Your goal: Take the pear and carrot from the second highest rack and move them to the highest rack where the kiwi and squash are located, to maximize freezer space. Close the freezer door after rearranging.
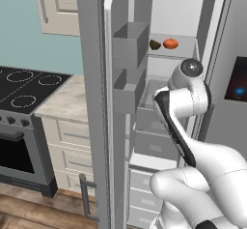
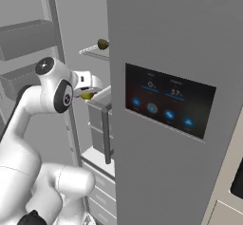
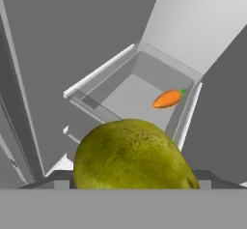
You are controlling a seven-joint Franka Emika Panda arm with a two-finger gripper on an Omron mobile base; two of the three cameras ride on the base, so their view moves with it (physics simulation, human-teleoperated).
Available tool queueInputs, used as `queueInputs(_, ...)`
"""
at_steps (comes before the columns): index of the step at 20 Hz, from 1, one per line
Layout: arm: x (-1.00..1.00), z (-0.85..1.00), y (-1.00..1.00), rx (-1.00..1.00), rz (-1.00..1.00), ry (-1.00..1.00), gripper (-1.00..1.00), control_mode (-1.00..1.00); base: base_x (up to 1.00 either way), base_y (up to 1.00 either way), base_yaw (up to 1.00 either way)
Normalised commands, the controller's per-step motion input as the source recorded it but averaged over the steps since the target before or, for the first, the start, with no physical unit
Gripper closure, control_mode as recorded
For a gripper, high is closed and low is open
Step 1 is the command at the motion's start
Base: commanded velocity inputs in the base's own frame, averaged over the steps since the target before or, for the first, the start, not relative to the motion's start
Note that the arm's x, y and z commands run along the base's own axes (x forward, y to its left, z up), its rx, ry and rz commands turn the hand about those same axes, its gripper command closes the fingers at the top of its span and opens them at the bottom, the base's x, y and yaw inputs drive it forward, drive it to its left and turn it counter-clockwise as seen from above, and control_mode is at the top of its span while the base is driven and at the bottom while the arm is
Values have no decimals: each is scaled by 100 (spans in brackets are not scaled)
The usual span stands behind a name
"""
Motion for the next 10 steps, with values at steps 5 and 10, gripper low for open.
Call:
queueInputs(5,-11,87,8,0,-9,0,100,-100,0,0,0)
queueInputs(10,8,85,0,0,-12,0,100,-100,0,0,0)
